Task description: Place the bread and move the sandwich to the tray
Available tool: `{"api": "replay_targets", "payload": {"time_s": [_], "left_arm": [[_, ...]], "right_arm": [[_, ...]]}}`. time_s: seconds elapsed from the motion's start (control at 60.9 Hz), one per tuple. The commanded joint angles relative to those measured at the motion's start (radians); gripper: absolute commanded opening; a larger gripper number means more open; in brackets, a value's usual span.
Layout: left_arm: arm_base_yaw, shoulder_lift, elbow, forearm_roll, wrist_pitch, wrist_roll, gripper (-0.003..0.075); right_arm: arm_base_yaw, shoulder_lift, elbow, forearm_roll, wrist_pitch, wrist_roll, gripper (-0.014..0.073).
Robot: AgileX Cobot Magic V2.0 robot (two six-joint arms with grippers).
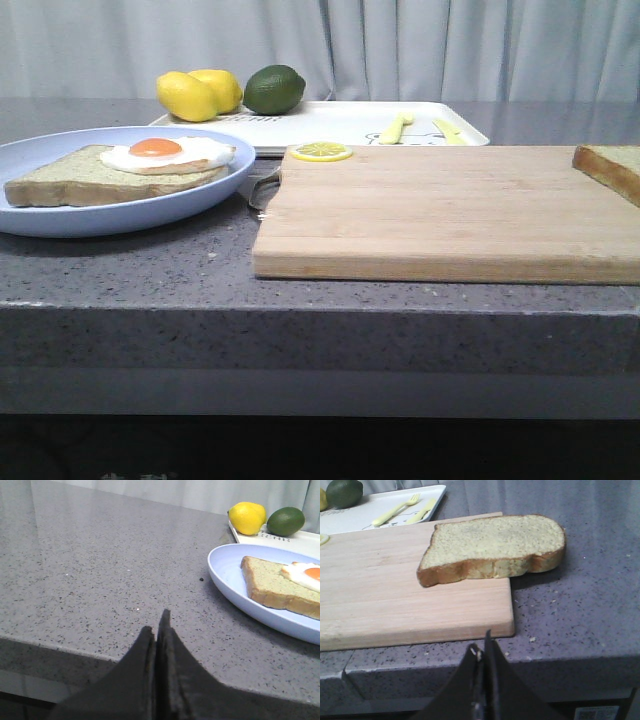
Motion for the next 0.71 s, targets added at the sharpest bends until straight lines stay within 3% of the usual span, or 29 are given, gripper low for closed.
{"api": "replay_targets", "payload": {"time_s": [0.0,0.542,0.69], "left_arm": [[0.003,-0.021,0.001,-0.006,-0.108,-0.008,-0.002],[0.003,-0.021,0.001,-0.006,-0.214,-0.008,-0.002],[0.003,-0.021,-0.001,-0.006,-0.423,-0.008,-0.002]], "right_arm": [[-0.005,-0.019,-0.004,-0.002,-0.079,-0.006,-0.006],[-0.005,-0.019,-0.004,0.021,-0.169,-0.006,-0.006],[-0.005,-0.019,-0.015,0.037,-0.261,-0.006,-0.006]]}}
